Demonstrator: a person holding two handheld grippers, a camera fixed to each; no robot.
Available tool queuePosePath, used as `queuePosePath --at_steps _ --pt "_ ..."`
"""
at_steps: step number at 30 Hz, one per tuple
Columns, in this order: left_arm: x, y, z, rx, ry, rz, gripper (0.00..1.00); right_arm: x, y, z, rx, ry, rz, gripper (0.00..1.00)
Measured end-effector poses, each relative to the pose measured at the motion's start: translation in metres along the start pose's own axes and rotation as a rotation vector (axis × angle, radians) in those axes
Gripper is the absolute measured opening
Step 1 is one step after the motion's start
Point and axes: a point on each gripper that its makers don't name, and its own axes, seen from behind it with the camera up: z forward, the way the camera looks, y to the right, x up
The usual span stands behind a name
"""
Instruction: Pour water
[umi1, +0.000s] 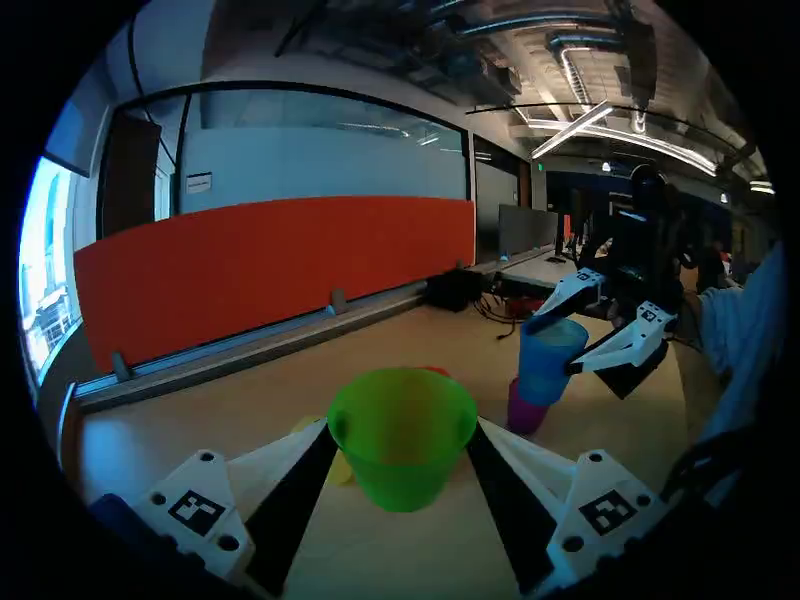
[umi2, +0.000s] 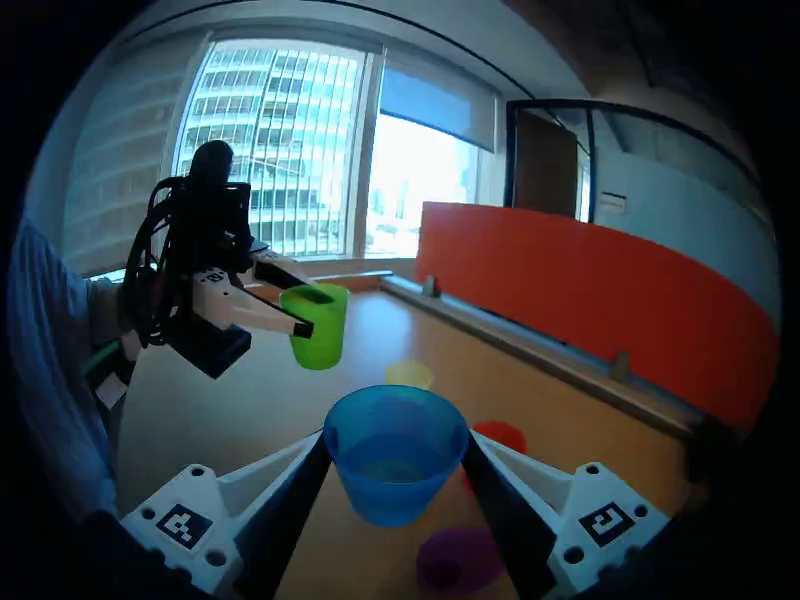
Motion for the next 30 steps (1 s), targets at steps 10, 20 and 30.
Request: queuePosePath --at_steps 10,20,30 --pt "0.027 0.009 -0.010 0.001 0.066 0.000 0.87 0.031 0.000 -0.013 -0.026 0.101 0.002 0.92" --pt "0.044 0.021 -0.017 -0.004 0.110 0.004 0.87 0.057 0.006 -0.025 -0.060 0.179 -0.002 0.92" --pt "0.050 0.030 -0.021 -0.021 0.132 0.002 0.87 0.069 0.005 -0.033 -0.061 0.195 -0.004 0.92"
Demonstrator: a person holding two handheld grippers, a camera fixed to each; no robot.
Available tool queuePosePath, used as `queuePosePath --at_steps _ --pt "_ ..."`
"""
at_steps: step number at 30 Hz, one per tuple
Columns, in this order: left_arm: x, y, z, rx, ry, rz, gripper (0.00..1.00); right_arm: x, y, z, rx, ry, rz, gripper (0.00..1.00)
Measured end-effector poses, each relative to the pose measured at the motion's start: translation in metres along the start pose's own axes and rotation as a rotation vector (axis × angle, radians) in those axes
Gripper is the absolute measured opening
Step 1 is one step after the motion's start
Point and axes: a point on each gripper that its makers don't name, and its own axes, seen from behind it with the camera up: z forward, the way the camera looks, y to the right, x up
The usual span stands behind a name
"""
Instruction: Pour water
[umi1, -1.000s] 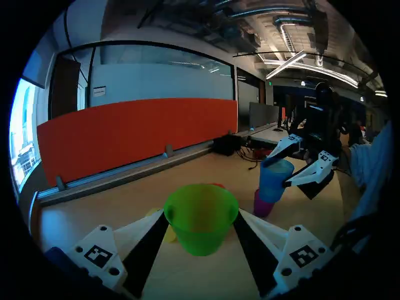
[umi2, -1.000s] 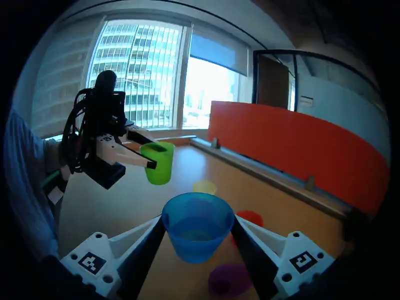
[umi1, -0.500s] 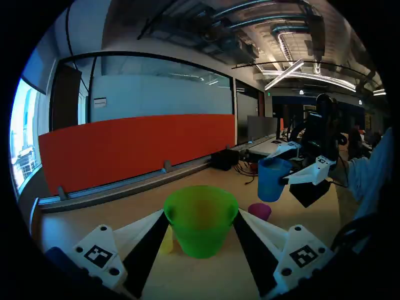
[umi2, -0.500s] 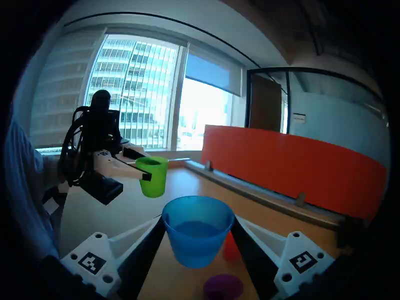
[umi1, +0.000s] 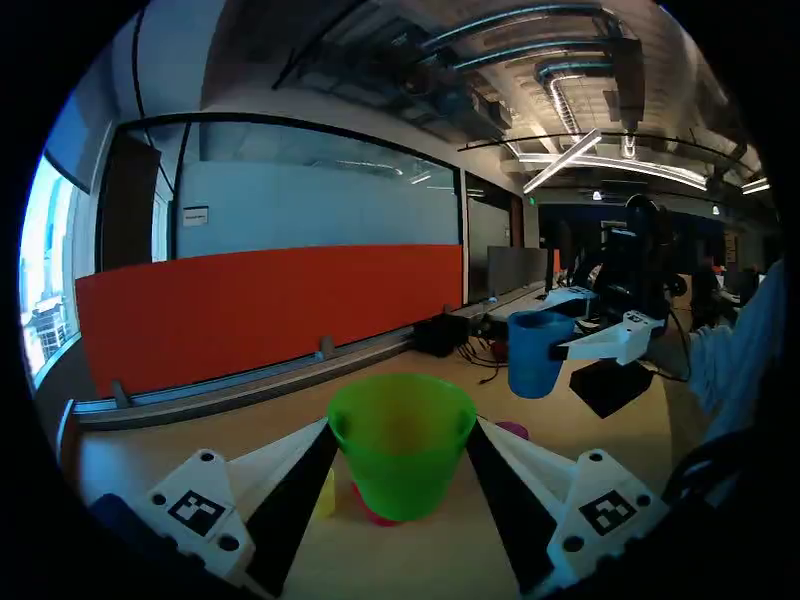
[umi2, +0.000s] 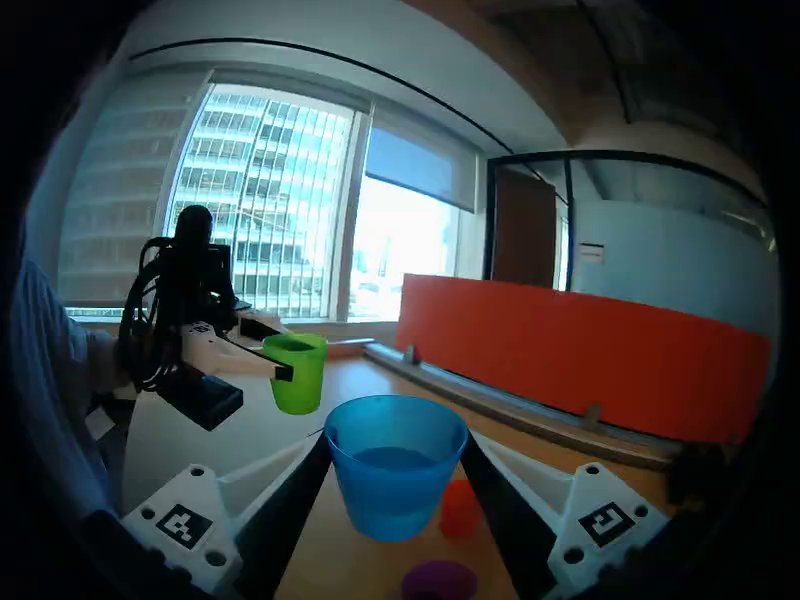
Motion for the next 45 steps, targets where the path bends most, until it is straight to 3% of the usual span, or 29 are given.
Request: queuePosePath --at_steps 11,27,45 --pt "-0.001 0.013 0.002 -0.023 0.009 0.012 0.87 0.010 0.001 -0.001 0.013 -0.005 -0.023 0.92" --pt "-0.014 0.035 0.007 -0.047 0.006 0.026 0.87 0.033 0.002 0.001 0.035 0.009 -0.105 0.92" --pt "-0.014 0.059 0.013 -0.087 0.023 0.010 0.87 0.068 0.003 0.003 0.040 0.025 -0.295 0.92"
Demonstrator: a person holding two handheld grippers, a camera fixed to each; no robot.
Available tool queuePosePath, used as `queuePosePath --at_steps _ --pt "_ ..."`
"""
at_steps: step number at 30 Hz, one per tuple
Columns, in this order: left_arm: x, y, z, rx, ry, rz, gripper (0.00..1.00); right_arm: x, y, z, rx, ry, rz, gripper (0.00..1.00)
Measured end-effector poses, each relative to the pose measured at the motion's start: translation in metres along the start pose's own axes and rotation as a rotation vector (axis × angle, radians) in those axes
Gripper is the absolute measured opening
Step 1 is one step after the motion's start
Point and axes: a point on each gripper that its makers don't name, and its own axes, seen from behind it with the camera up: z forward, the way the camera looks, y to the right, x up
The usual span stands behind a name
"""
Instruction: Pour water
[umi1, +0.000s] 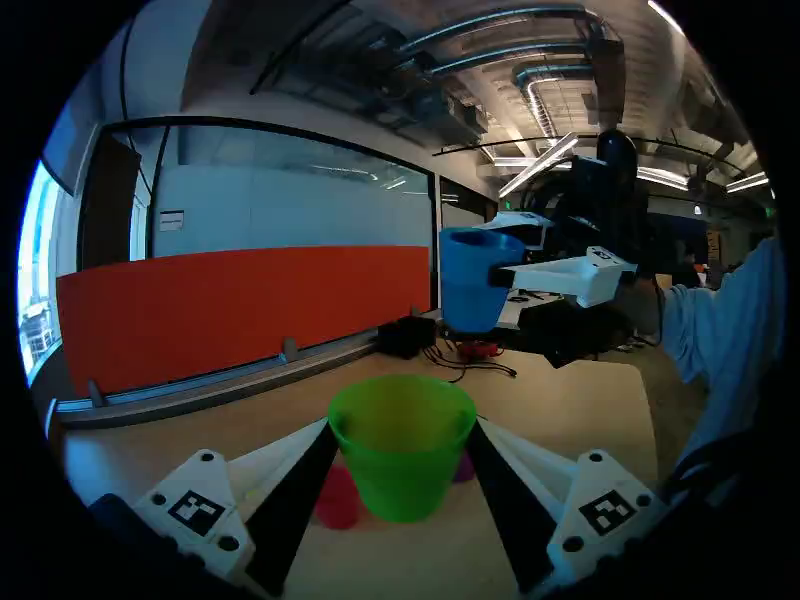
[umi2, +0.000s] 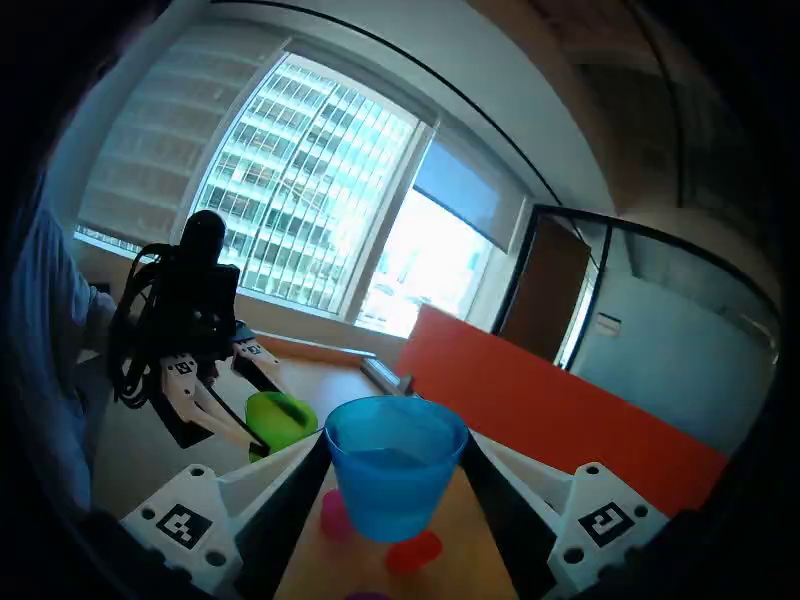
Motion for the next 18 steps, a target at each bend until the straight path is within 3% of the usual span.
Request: queuePosePath --at_steps 18 --pt "0.000 0.020 0.010 -0.033 0.002 0.010 0.87 0.020 0.017 0.014 -0.016 -0.008 -0.198 0.92"
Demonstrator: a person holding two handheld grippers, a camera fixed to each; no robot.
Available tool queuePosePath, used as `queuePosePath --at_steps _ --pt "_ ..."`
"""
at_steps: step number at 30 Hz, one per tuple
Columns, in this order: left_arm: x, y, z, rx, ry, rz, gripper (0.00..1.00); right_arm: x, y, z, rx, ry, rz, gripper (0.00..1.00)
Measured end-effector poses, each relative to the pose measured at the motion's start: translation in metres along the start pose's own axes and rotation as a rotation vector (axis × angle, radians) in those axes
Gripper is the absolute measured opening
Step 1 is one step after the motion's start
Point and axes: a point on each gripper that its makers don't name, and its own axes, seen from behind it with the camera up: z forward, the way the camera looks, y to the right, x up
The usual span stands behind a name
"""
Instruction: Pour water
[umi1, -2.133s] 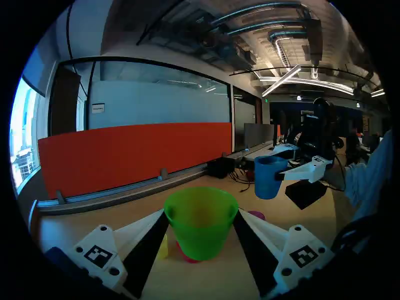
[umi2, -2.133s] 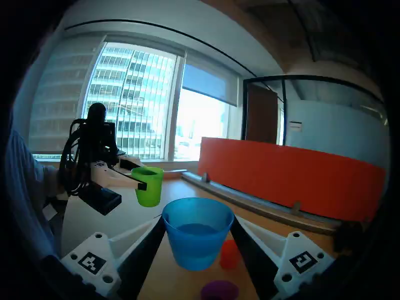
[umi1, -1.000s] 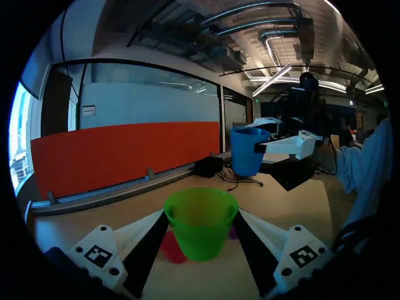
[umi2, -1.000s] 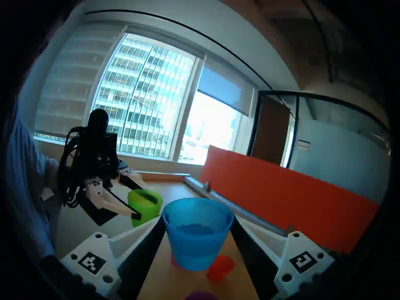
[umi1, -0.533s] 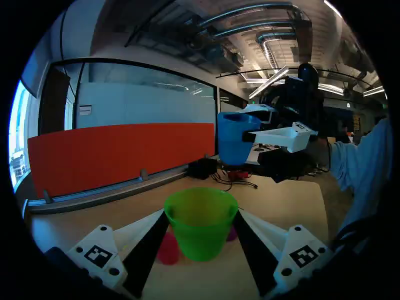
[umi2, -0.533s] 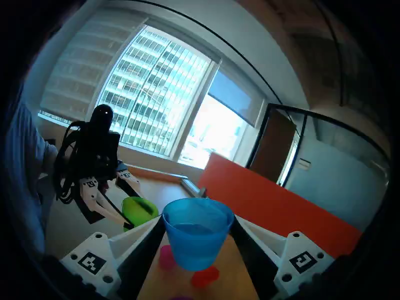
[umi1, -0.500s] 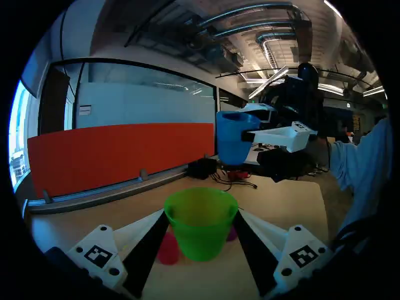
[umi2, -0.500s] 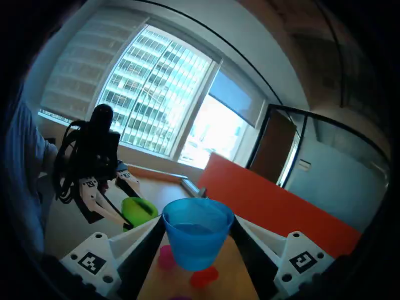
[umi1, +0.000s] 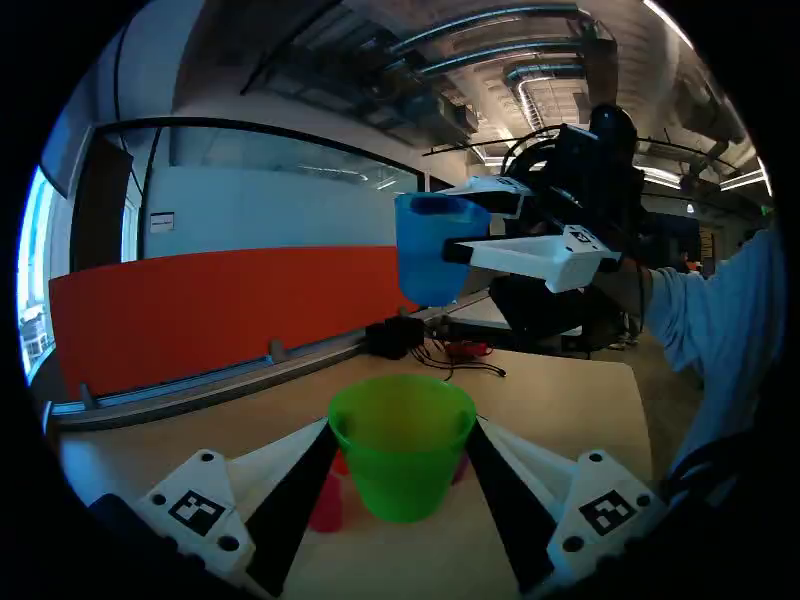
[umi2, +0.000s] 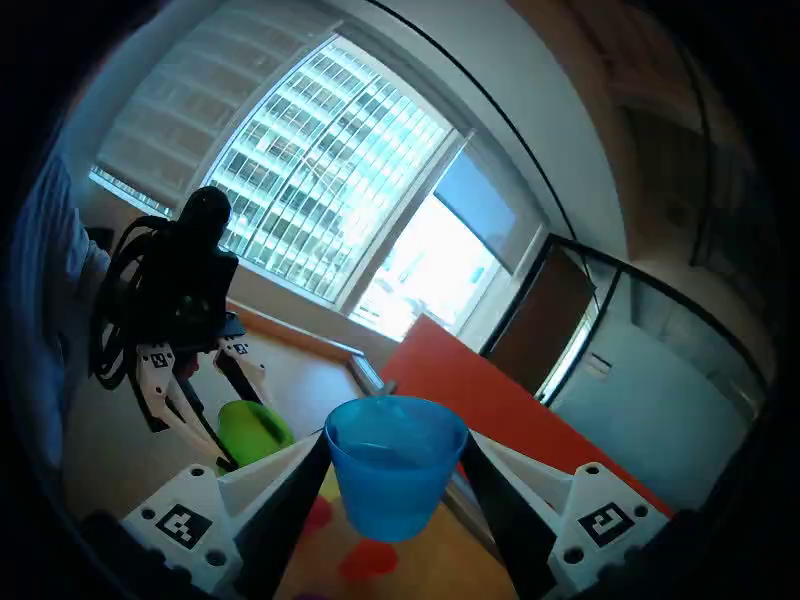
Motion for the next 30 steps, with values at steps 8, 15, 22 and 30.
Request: queuePosePath --at_steps 8,15,22,30 --pt "0.001 0.010 0.003 -0.015 0.002 0.017 0.87 0.007 0.007 0.005 -0.011 -0.005 -0.114 0.92" --pt "0.001 0.018 0.005 -0.029 0.000 0.020 0.87 0.011 0.013 0.011 -0.018 -0.012 -0.200 0.92" --pt "0.001 0.023 0.007 -0.039 0.002 0.022 0.87 0.016 0.021 0.016 -0.034 -0.008 -0.280 0.92" --pt "0.005 0.027 0.009 -0.048 0.011 0.017 0.87 0.022 0.028 0.022 -0.042 -0.010 -0.367 0.92"
